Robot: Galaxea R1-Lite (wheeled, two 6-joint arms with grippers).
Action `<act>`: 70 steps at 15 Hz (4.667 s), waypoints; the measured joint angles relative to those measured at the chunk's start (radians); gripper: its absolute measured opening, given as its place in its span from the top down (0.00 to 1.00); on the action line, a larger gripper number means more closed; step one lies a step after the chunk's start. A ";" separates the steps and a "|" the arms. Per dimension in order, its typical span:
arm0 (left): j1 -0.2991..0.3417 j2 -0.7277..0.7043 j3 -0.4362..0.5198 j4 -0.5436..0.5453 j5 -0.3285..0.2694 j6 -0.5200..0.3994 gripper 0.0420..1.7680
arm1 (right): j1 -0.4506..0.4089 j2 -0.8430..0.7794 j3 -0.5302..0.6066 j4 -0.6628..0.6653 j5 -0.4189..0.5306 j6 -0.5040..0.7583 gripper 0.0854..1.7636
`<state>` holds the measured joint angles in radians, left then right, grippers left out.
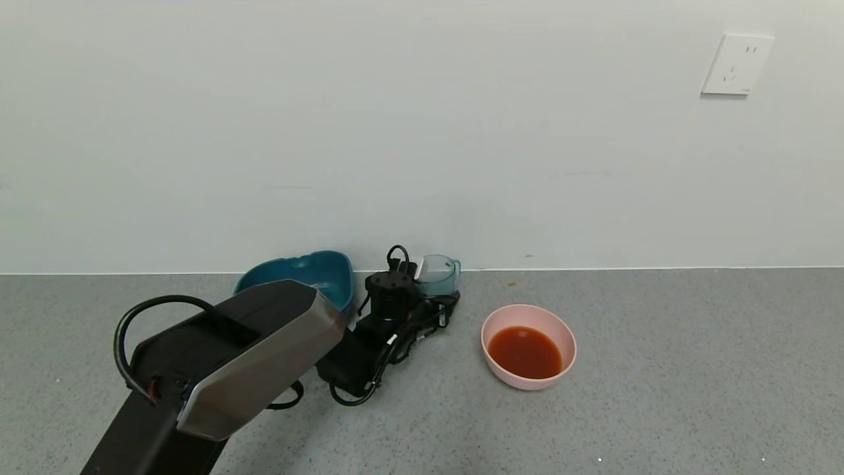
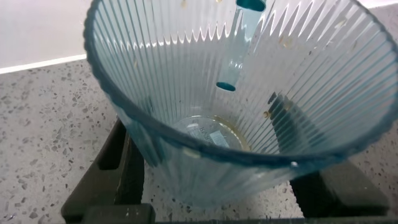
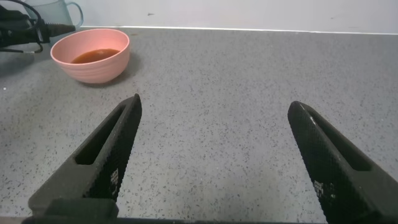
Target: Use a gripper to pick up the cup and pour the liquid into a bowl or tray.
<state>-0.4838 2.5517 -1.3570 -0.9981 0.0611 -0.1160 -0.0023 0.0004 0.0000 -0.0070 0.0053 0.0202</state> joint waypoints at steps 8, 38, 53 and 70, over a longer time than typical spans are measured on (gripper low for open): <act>-0.004 0.011 0.005 -0.022 0.002 0.008 0.27 | 0.000 0.000 0.000 0.000 0.000 0.000 0.03; -0.016 -0.274 0.374 -0.013 0.042 0.036 0.04 | 0.000 0.000 0.000 0.000 0.000 0.000 0.03; -0.011 -1.109 0.747 0.560 0.060 0.129 0.03 | 0.000 0.000 0.000 0.000 0.000 0.000 0.03; 0.138 -1.950 0.716 1.195 0.084 0.127 0.03 | 0.000 0.000 0.000 0.000 0.000 0.000 0.03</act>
<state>-0.3457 0.6013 -0.6411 0.1966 0.1447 0.0111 -0.0023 0.0004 0.0000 -0.0070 0.0053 0.0202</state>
